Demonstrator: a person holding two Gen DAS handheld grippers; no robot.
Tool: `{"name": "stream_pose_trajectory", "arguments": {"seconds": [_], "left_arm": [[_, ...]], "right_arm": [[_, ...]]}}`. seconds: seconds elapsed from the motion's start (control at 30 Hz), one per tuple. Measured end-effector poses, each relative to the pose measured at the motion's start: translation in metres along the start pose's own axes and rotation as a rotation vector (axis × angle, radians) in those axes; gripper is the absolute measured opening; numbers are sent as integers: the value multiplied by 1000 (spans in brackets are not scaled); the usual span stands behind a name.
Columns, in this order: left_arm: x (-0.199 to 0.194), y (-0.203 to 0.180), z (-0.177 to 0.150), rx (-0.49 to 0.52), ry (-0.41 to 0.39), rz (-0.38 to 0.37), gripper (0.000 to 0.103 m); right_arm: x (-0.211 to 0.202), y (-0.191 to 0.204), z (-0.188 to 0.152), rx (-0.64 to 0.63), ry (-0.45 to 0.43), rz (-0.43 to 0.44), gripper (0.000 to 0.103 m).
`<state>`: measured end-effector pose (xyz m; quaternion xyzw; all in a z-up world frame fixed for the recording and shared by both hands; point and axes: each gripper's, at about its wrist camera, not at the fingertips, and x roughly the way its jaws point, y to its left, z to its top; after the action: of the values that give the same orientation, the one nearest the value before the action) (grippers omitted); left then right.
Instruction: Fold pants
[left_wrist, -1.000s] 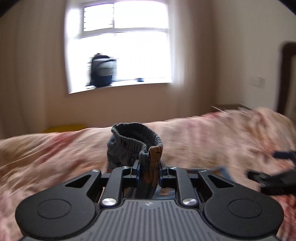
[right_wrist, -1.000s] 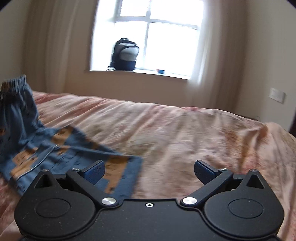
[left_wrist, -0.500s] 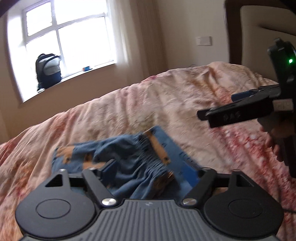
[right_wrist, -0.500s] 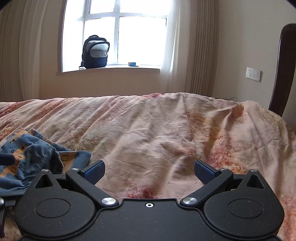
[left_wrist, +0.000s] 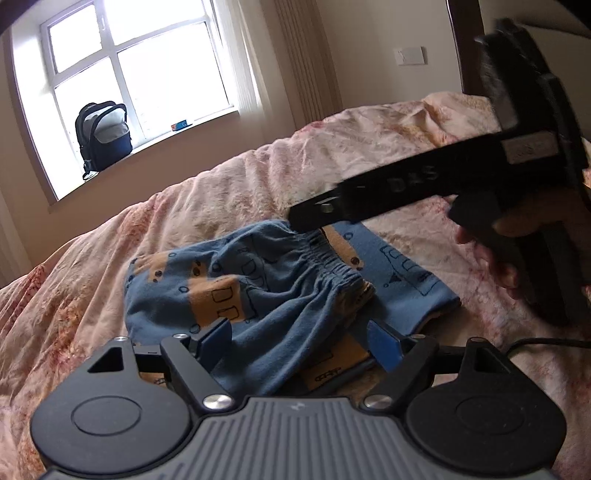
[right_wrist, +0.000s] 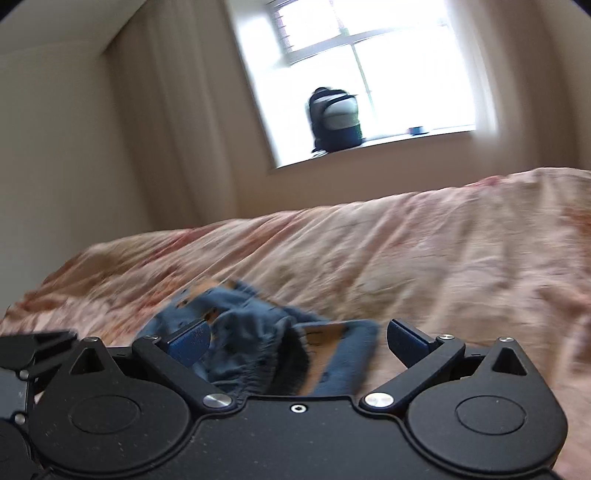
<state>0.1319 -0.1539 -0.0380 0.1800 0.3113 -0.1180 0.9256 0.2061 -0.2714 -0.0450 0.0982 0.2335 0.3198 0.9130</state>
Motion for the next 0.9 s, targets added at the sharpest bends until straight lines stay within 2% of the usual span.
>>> {"name": "stream_pose_trajectory", "arguments": {"seconds": [0.1, 0.17, 0.23, 0.3, 0.43, 0.5, 0.63, 0.9], "left_arm": [[2, -6, 0, 42, -2, 3, 83], [1, -8, -1, 61, -6, 9, 82], [1, -8, -1, 66, -6, 17, 80], [2, -8, -1, 68, -2, 22, 76], [3, -7, 0, 62, 3, 23, 74], [4, -7, -1, 64, 6, 21, 73], [4, -5, -1, 59, 8, 22, 73], [2, -6, -3, 70, 12, 19, 74]], "right_arm": [[15, -4, 5, -3, 13, 21, 94], [23, -4, 7, 5, 18, 21, 86], [27, -5, 6, 23, 34, 40, 72], [27, -3, 1, 14, 51, 51, 68], [29, -1, -4, 5, 72, 35, 48], [30, -3, -4, 16, 72, 29, 42], [29, -3, -6, 19, 75, 25, 39], [29, -5, -6, 29, 79, 26, 40]]}}
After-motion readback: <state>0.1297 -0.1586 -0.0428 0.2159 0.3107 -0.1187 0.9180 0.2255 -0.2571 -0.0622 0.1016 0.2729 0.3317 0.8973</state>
